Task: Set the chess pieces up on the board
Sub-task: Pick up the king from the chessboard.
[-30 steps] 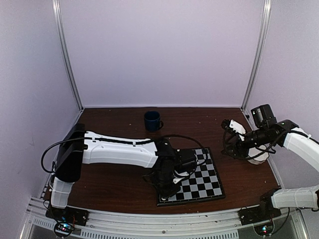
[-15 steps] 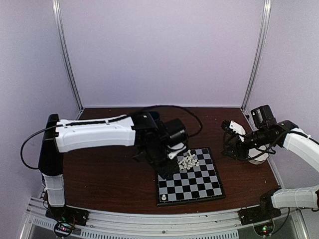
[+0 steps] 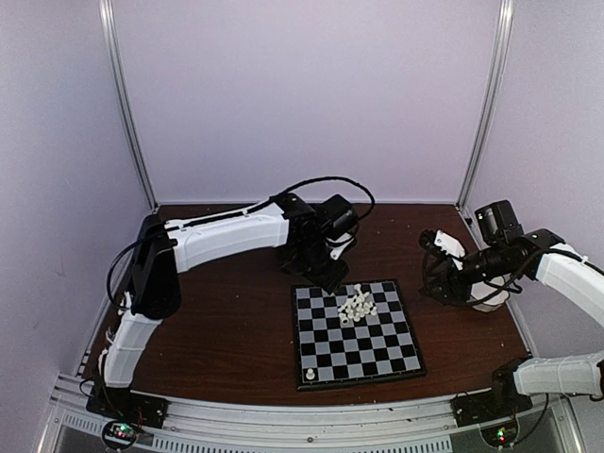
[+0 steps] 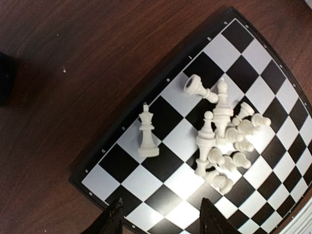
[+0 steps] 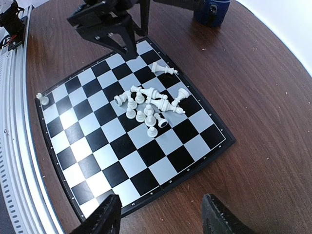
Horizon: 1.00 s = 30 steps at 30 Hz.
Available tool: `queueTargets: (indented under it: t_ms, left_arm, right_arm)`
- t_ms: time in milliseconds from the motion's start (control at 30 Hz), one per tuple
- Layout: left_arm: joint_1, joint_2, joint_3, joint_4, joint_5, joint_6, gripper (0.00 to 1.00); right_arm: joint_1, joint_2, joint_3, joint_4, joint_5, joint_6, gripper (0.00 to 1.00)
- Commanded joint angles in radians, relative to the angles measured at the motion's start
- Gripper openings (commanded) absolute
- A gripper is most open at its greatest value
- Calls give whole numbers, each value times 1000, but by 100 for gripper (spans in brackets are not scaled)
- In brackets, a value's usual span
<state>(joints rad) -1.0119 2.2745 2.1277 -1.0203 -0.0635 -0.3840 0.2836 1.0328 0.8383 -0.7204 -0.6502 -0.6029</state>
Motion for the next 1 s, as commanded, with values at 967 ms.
queueTargets:
  t_ms: [967]
  left_arm:
    - [56,252,191,-18,130,-10,35]
  right_arm:
    - [-12,-1,-16,17,12,-24,59]
